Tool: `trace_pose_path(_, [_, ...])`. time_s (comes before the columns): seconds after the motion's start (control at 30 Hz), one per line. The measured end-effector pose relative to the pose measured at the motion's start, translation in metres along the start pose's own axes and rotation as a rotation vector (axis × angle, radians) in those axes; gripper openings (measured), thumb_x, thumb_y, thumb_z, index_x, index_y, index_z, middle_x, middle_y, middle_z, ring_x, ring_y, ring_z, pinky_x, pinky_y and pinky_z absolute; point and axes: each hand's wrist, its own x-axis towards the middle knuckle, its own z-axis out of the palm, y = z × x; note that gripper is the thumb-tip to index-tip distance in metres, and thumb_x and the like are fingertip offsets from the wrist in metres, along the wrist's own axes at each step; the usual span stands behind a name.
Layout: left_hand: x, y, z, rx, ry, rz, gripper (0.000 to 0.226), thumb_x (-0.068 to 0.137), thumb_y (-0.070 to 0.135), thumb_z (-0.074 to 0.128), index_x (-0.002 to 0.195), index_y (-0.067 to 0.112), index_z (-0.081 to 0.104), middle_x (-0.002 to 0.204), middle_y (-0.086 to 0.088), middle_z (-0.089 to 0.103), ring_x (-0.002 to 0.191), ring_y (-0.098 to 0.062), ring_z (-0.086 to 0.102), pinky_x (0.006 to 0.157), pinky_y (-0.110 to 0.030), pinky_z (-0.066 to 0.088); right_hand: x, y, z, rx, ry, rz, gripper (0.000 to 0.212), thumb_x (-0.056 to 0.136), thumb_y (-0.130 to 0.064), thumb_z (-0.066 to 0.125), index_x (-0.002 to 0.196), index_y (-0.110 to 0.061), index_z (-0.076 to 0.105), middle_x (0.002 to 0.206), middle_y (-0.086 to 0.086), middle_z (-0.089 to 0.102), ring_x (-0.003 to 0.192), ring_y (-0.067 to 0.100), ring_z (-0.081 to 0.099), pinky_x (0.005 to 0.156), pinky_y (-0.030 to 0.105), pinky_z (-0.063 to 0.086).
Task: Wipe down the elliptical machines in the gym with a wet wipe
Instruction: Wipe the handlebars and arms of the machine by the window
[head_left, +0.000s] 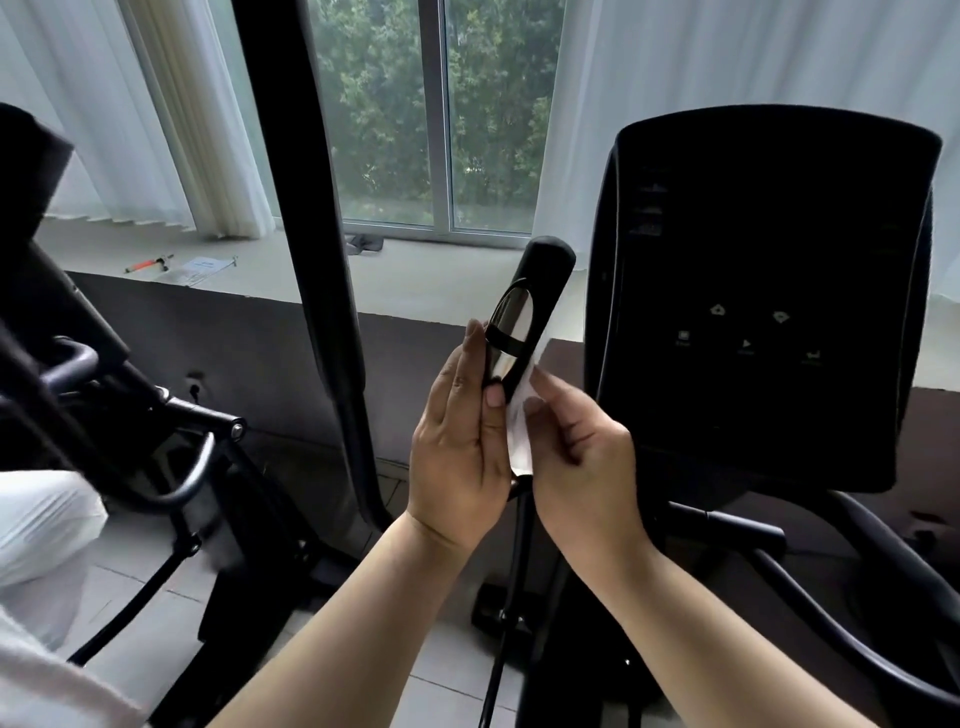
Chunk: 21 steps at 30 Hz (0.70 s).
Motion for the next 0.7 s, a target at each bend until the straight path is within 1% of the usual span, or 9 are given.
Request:
trace_pose_path(0.07, [-0.004, -0.002, -0.001, -0.012, -0.006, 0.002, 0.049, 0.11, 0.025, 0.034, 0.147, -0.006, 0.04, 0.149, -0.008, 0.046, 0.142, -0.005, 0.042, 0.113, -0.017, 0.035, 0.001, -0.004, 0.002, 0.02, 0.059, -0.014, 0.034, 0.103, 0.0, 0.052, 0.131, -0.014, 0.064, 0.119, -0.01, 0.071, 0.113, 0.004, 0.067, 0.099, 0.023, 0.052])
trace_pose_path(0.1, [-0.005, -0.003, -0.002, -0.016, -0.01, 0.005, 0.049, 0.11, 0.025, 0.034, 0.147, -0.007, 0.04, 0.149, -0.007, 0.046, 0.142, -0.008, 0.043, 0.114, -0.018, 0.036, -0.002, -0.004, 0.005, 0.012, 0.08, -0.033, 0.035, 0.102, -0.001, 0.053, 0.132, -0.017, 0.063, 0.111, -0.011, 0.072, 0.104, 0.003, 0.069, 0.093, 0.018, 0.052])
trace_pose_path(0.2, [-0.008, -0.006, -0.005, -0.019, -0.019, 0.017, 0.046, 0.109, 0.02, 0.037, 0.148, -0.004, 0.039, 0.148, -0.005, 0.046, 0.139, -0.02, 0.049, 0.115, -0.021, 0.036, -0.017, 0.003, 0.011, -0.056, 0.04, -0.042, 0.04, 0.102, -0.008, 0.054, 0.132, -0.034, 0.06, 0.086, 0.0, 0.071, 0.08, 0.018, 0.069, 0.076, 0.019, 0.053])
trace_pose_path(0.27, [-0.009, -0.007, -0.006, -0.046, -0.021, 0.026, 0.045, 0.107, 0.014, 0.041, 0.148, -0.005, 0.038, 0.148, -0.004, 0.047, 0.137, -0.026, 0.052, 0.114, -0.024, 0.038, -0.022, 0.01, 0.01, -0.119, -0.055, 0.008, 0.036, 0.101, -0.005, 0.055, 0.119, -0.034, 0.067, 0.09, -0.011, 0.073, 0.087, 0.008, 0.071, 0.082, 0.022, 0.055])
trace_pose_path(0.33, [-0.008, -0.007, -0.006, -0.066, -0.018, 0.021, 0.047, 0.103, 0.006, 0.044, 0.148, -0.007, 0.038, 0.147, -0.011, 0.049, 0.135, -0.029, 0.054, 0.114, -0.028, 0.04, -0.019, 0.013, 0.007, -0.106, -0.122, 0.059, 0.029, 0.099, 0.002, 0.055, 0.105, -0.019, 0.073, 0.086, -0.013, 0.072, 0.081, 0.004, 0.068, 0.077, 0.028, 0.054])
trace_pose_path(0.5, [-0.016, -0.009, -0.009, -0.067, -0.024, -0.022, 0.046, 0.101, 0.002, 0.044, 0.146, -0.007, 0.037, 0.145, -0.021, 0.052, 0.137, -0.026, 0.052, 0.114, -0.03, 0.041, -0.021, 0.0, 0.013, 0.123, 0.003, 0.124, 0.037, 0.099, 0.005, 0.054, 0.129, -0.012, 0.068, 0.112, -0.004, 0.076, 0.109, 0.014, 0.07, 0.095, 0.03, 0.055])
trace_pose_path(0.57, [-0.021, -0.012, -0.011, -0.071, -0.029, -0.032, 0.047, 0.101, 0.003, 0.044, 0.146, -0.007, 0.037, 0.145, -0.019, 0.052, 0.135, -0.027, 0.053, 0.114, -0.033, 0.043, -0.026, 0.007, 0.009, -0.032, -0.062, 0.076, 0.031, 0.101, 0.001, 0.055, 0.116, -0.019, 0.073, 0.095, -0.009, 0.075, 0.09, 0.011, 0.072, 0.079, 0.031, 0.058])
trace_pose_path(0.63, [-0.024, -0.014, -0.011, -0.079, -0.032, -0.036, 0.046, 0.102, 0.005, 0.045, 0.146, -0.008, 0.039, 0.146, -0.014, 0.051, 0.134, -0.029, 0.054, 0.113, -0.034, 0.044, -0.024, 0.017, -0.001, -0.295, -0.157, 0.034, 0.027, 0.101, -0.007, 0.055, 0.086, -0.024, 0.068, 0.071, -0.015, 0.065, 0.067, 0.006, 0.063, 0.061, 0.032, 0.049])
trace_pose_path(0.7, [-0.025, -0.016, -0.011, -0.084, -0.033, -0.049, 0.046, 0.104, 0.009, 0.044, 0.146, -0.008, 0.04, 0.146, -0.009, 0.05, 0.135, -0.028, 0.054, 0.114, -0.031, 0.042, -0.018, 0.019, -0.01, -0.427, -0.169, -0.023, 0.021, 0.102, -0.01, 0.056, 0.093, -0.021, 0.072, 0.084, -0.01, 0.071, 0.079, 0.007, 0.068, 0.072, 0.032, 0.053])
